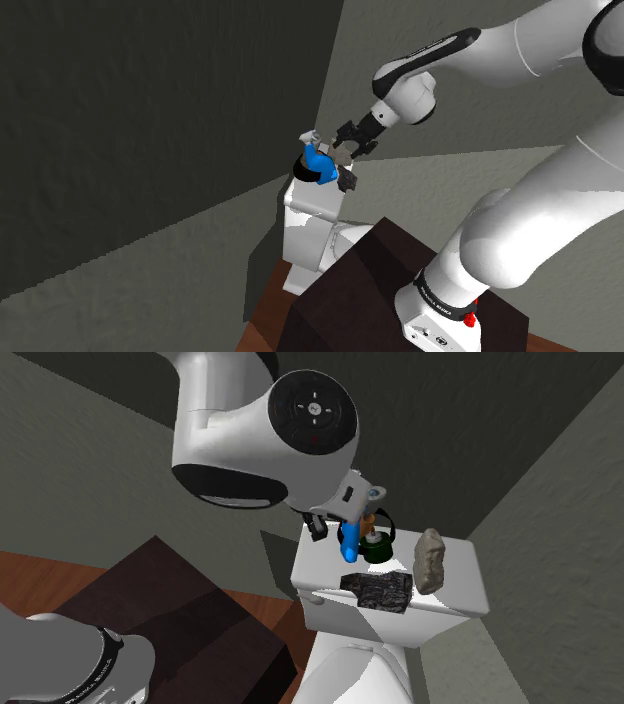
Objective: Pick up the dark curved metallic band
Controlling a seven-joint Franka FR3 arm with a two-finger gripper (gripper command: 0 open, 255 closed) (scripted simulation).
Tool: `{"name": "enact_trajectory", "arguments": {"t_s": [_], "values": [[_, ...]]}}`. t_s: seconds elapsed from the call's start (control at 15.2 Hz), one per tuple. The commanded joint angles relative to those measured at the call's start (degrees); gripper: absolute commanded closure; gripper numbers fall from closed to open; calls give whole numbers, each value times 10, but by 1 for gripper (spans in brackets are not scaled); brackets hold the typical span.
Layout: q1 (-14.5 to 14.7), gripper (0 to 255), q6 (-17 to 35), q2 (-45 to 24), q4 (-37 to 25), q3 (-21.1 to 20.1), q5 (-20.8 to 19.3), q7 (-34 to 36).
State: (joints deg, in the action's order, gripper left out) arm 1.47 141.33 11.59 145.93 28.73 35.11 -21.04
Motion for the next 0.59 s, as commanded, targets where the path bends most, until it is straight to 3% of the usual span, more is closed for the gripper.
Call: {"name": "enact_trajectory", "arguments": {"t_s": [0.0, 0.2, 0.53], "values": [[18, 0, 12, -49, -20, 29, 95, -62], [24, 0, -3, -134, -62, 54, 244, -162], [-26, 0, -66, -275, -139, 44, 447, -274]]}}
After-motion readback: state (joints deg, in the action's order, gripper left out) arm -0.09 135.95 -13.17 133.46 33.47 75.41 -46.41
